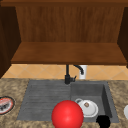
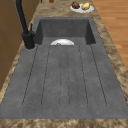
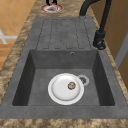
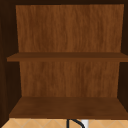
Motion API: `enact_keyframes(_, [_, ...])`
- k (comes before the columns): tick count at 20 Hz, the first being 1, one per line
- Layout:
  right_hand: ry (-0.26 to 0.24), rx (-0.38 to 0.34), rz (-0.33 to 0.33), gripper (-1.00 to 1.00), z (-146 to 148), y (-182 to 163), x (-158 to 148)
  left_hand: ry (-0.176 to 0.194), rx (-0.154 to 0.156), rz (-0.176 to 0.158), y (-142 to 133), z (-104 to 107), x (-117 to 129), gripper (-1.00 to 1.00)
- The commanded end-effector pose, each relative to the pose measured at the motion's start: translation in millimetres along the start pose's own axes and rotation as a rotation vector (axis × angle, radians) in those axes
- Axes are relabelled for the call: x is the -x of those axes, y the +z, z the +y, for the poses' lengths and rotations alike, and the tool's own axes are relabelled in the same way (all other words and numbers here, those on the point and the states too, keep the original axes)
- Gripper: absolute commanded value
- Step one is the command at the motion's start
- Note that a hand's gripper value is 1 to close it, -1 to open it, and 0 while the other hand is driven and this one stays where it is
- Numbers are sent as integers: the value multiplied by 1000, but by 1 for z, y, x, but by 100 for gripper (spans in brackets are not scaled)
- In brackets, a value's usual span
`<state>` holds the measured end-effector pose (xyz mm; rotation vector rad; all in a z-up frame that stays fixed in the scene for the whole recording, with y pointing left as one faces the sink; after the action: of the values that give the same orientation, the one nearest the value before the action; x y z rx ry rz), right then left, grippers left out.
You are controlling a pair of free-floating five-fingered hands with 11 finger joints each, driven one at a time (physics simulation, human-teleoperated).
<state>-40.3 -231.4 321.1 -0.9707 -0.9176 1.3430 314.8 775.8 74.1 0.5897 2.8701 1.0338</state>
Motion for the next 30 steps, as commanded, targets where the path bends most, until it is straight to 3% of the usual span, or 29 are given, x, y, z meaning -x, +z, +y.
enact_keyframes(1, [0, 0, 0, 0, 0, 0, 0, 23, 27, 38, -20, 13, -6, -100])
enact_keyframes(7, [0, 0, 0, 0, 0, 0, 0, 53, 77, 26, -49, 33, -15, -100])
enact_keyframes(13, [0, 0, 0, 0, 0, 0, 0, 63, 121, 21, -81, 23, -19, -100])
enact_keyframes(14, [0, 0, 0, 0, 0, 0, 0, 83, 118, -16, -83, 22, -19, -100])
enact_keyframes(15, [0, 0, 0, 0, 0, 0, 0, 123, 93, -47, -83, 23, -16, -100])
enact_keyframes(16, [0, 0, 0, 0, 0, 0, 0, 110, 76, -39, -79, 23, -24, -100])
enact_keyframes(17, [0, 0, 0, 0, 0, 0, 0, 81, 31, -30, -79, 26, -19, -100])
enact_keyframes(18, [0, 0, 0, 0, 0, 0, 0, 102, 56, -34, -81, 23, -25, -100])
enact_keyframes(19, [0, 0, 0, 0, 0, 0, 0, 97, 54, -45, -81, 26, -21, -100])
enact_keyframes(20, [0, 0, 0, 0, 0, 0, 0, 40, 53, 2, -82, 24, -21, -100])
enact_keyframes(23, [0, 0, 0, 0, 0, 0, 0, 83, 55, -21, -84, 22, -15, -100])
enact_keyframes(24, [0, 0, 0, 0, 0, 0, 0, 86, 74, -12, -90, 18, -13, -100])
enact_keyframes(25, [0, 0, 0, 0, 0, 0, 0, 77, 114, -2, -101, 13, -13, -100])
enact_keyframes(27, [0, 0, 0, 0, 0, 0, 0, 92, 149, 35, -106, 12, -14, -100])
enact_keyframes(30, [0, 0, 0, 0, 0, 0, 0, 94, 169, 42, -124, 11, -14, -100])
